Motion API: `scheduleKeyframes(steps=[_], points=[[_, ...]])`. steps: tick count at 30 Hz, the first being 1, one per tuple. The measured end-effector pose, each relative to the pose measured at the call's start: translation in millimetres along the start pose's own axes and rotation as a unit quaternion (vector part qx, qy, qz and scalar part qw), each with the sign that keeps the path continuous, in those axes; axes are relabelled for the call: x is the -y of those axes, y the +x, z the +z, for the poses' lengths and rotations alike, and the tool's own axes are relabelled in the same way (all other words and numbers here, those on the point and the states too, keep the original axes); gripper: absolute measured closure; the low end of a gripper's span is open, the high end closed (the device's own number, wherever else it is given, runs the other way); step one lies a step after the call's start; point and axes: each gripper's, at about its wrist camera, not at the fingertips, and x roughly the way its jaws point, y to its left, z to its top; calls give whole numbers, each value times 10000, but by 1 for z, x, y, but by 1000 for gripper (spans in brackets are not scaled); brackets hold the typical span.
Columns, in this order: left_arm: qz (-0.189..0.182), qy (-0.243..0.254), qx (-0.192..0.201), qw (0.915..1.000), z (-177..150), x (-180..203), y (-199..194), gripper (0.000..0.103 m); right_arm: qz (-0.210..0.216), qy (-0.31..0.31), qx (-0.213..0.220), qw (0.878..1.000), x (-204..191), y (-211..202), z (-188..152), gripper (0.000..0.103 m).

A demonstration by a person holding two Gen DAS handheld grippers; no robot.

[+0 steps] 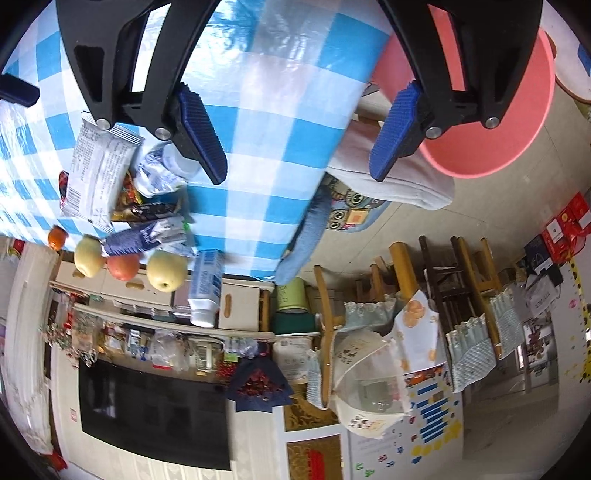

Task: Collect trash
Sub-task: 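Move both tools back over the table toward the white snack bag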

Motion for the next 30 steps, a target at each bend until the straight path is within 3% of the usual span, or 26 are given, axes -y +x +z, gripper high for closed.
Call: scheduleKeyframes(steps=[8, 30], points=[[-76, 408, -129, 9991, -4, 37, 9, 23, -196, 244, 73, 9995, 34, -11, 1, 12], [-1336, 1152, -62, 9843, -12, 140, 12, 23, -1487, 628, 112, 9868, 134, -24, 2, 12]])
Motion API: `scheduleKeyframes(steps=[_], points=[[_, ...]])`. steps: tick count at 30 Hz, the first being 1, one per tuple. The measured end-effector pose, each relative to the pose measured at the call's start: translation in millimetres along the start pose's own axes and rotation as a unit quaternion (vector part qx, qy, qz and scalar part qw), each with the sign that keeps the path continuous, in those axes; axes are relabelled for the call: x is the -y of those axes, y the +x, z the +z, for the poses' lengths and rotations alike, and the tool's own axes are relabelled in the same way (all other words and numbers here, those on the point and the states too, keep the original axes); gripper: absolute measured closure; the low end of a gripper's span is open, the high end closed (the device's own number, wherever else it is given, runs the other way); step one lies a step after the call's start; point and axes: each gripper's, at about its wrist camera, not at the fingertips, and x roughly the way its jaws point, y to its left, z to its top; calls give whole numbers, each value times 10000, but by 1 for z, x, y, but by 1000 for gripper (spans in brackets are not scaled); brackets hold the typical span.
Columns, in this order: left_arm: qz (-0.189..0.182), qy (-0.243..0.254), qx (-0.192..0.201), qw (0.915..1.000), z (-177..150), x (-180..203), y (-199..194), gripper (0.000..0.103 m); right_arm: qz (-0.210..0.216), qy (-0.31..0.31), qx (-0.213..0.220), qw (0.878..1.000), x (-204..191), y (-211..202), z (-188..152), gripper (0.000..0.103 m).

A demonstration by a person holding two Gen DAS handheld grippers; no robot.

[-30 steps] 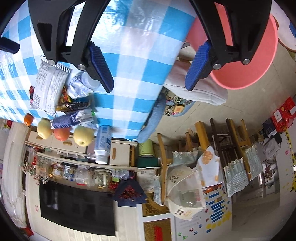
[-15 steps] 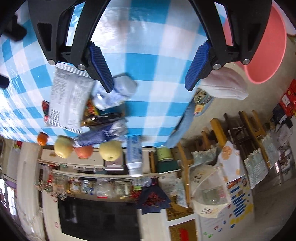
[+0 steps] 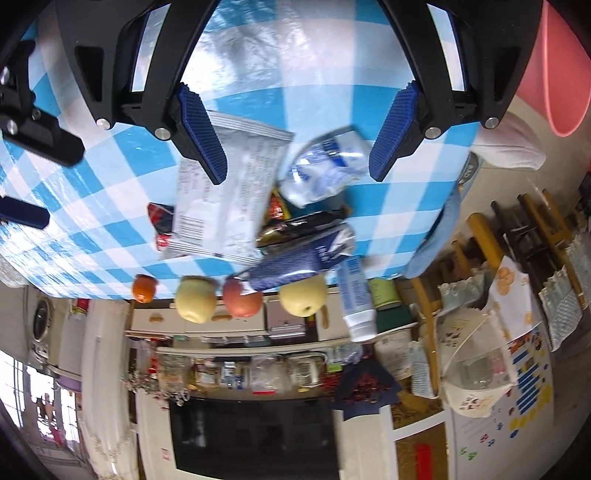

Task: Collect trash
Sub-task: 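Move both tools back over the table toward the white snack bag, then grasp the white printed snack bag with the left tool while the right tool grasps the red coffee packet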

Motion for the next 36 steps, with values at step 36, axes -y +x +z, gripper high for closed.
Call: scheduleKeyframes(steps=[36], points=[[-898, 524, -607, 9927, 18, 53, 89, 17, 1176, 2264, -594, 9651, 107, 109, 21, 12]])
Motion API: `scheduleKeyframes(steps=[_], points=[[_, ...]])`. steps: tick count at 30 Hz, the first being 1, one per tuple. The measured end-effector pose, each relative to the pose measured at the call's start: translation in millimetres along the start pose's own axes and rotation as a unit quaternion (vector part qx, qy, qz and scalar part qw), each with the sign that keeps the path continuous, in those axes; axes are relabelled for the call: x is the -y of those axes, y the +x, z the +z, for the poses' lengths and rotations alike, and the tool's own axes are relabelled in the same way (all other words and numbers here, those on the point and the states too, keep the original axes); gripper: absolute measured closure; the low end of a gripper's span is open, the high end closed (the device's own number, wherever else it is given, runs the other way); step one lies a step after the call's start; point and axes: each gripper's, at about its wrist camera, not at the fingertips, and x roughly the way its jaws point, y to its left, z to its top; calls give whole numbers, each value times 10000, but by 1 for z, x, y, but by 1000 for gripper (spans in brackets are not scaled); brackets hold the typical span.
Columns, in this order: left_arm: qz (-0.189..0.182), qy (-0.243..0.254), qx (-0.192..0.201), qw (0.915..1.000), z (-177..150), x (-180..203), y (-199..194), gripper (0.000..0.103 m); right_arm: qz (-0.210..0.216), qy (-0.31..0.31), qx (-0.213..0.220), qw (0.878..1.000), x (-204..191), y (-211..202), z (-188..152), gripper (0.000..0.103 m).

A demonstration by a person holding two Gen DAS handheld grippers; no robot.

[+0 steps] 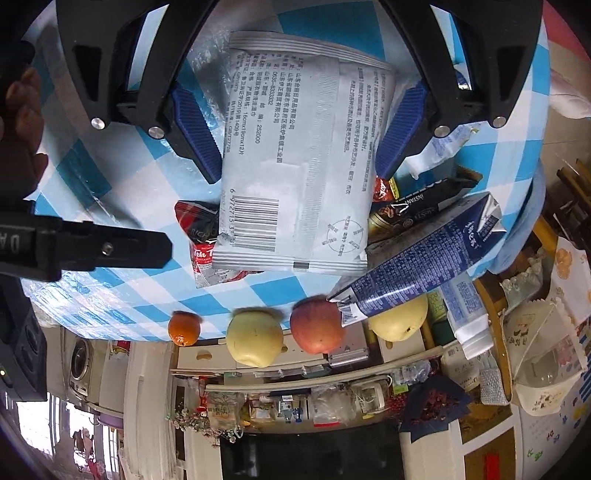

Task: Collect trash
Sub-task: 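Grasp the white printed snack bag with the left tool while the right tool grasps the red coffee packet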

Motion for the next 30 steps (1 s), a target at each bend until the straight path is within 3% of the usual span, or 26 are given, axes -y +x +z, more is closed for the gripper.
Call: scheduleKeyframes(steps=[8, 11, 16, 26, 30], points=[[-340, -480, -236, 9980, 0, -13, 11, 14, 48, 50, -90, 9999, -2, 27, 11, 12], [-396, -661, -329, 9965, 0, -16, 15, 18, 139, 21, -61, 9999, -6, 33, 14, 12], [-332, -772, -295, 9960, -1, -16, 14, 24, 205, 49, -22, 9998, -5, 39, 19, 12], [-384, -1131, -340, 9923, -6, -29, -1, 26, 278, 145, 137, 9994, 2, 34, 23, 12], [-320, -1326, -187, 9905, -8, -45, -14, 26, 206, 182, 18, 9996, 4, 40, 23, 24]])
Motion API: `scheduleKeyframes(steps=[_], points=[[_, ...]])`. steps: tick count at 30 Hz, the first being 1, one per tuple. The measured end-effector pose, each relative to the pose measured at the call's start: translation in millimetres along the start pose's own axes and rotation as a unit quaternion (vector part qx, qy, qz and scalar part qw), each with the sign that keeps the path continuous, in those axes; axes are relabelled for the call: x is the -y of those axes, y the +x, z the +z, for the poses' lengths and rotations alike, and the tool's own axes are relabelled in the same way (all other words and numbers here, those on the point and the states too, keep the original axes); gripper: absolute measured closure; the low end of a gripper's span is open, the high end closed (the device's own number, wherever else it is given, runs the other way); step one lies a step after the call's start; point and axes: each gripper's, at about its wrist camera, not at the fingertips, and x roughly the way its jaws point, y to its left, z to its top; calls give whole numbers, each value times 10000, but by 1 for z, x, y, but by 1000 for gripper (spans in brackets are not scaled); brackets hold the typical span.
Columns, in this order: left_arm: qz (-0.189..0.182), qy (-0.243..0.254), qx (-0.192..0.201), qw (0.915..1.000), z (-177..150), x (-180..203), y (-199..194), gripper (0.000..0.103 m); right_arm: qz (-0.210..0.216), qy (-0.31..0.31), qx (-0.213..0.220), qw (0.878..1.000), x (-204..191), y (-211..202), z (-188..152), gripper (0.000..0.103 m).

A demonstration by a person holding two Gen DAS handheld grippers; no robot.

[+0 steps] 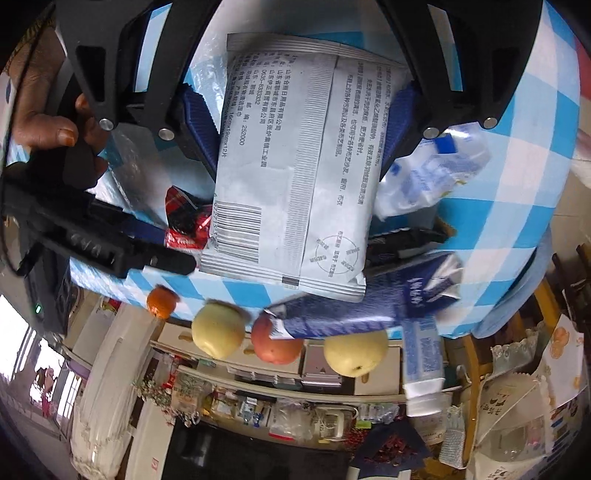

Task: Collect trash
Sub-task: 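Grasp the white printed snack bag with the left tool while the right tool grasps the red coffee packet, then carry the snack bag and red packet over the pink bucket and open both tools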

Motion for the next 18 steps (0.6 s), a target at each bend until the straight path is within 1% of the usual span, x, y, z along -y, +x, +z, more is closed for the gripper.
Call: scheduleKeyframes(steps=[5, 7, 9, 11, 14, 17, 18], points=[[-47, -226, 253, 9994, 0, -16, -20, 26, -107, -277, -47, 9995, -13, 5, -3, 25], [-42, -328, 352, 9988, -1, -23, -28, 26, -233, -428, -40, 9988, -20, 8, -5, 25], [-21, -433, 447, 9981, -3, -28, -33, 26, -371, -613, -59, 9974, -25, 11, -7, 25], [13, -515, 524, 9973, -4, -32, -36, 26, -439, -696, -67, 9966, -27, 14, -8, 24], [53, -632, 642, 9959, -4, -39, -44, 25, -497, -796, -126, 9955, -29, 16, -9, 26], [134, -763, 722, 9944, -5, -47, -49, 25, -485, -995, -277, 9935, -37, 20, -11, 40], [156, -808, 737, 9939, -5, -50, -50, 25, -548, -1096, -320, 9920, -41, 22, -12, 49]])
